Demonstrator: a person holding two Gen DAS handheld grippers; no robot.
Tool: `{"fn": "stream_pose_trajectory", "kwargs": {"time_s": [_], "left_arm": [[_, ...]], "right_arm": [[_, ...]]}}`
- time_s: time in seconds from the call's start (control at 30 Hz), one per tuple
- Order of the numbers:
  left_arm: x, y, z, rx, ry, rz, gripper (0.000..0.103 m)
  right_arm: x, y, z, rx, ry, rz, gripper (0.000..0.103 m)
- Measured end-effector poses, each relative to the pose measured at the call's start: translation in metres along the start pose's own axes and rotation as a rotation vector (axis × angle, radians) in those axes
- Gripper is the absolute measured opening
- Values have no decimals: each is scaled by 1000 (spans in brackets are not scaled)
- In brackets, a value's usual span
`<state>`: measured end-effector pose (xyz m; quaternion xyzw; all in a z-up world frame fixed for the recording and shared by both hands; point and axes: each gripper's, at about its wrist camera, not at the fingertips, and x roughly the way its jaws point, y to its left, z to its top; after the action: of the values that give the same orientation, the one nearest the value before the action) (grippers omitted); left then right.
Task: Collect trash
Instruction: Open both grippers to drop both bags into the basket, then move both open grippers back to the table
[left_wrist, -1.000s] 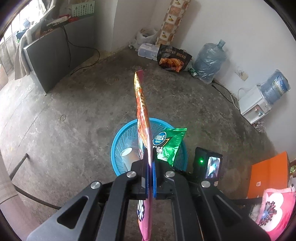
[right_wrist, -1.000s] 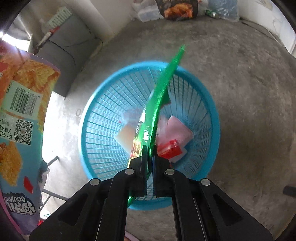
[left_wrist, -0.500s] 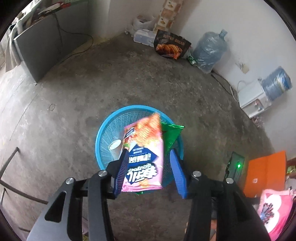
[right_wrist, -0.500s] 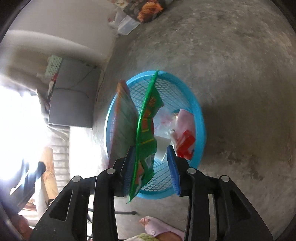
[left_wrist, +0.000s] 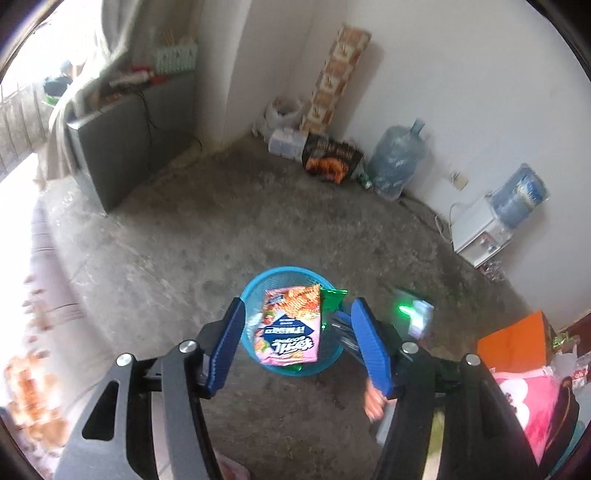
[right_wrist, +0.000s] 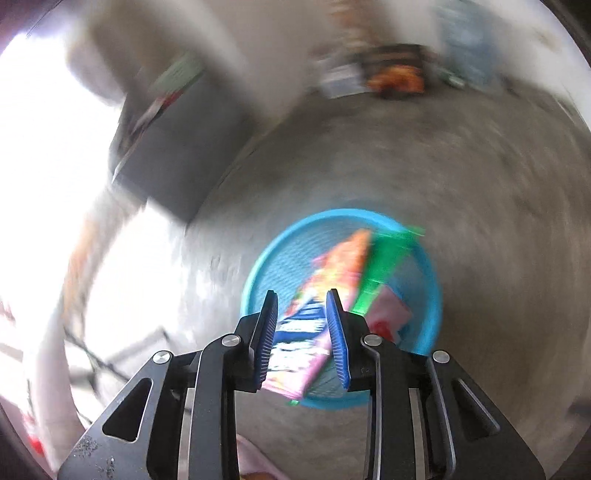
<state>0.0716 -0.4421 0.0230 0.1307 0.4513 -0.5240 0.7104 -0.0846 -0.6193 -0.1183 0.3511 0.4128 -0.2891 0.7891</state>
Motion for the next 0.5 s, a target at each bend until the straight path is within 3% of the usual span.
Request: {"fn": "stream_pose_trajectory", "kwargs": {"time_s": [0.13,0.17,0.27,0.37,0.5], "left_arm": [[-71,41,-31,-48,-68,26,61],[-85,51,-39,-61,-82,42,61],[-125,83,-69,-115,-112,107,61],[-158,111,-96,-172,-145,173,62],[-190,142,-127,-279,-183,233,62]], "right_arm": [[78,18,-2,-96,224,-103,26],[103,11,-6,-93,305,-168,26],[148,-21,-18,-28,441,-300,20],[176,-42,-24,37,524,-338,20],[214,-47,-28,11,608,-438,19]]}}
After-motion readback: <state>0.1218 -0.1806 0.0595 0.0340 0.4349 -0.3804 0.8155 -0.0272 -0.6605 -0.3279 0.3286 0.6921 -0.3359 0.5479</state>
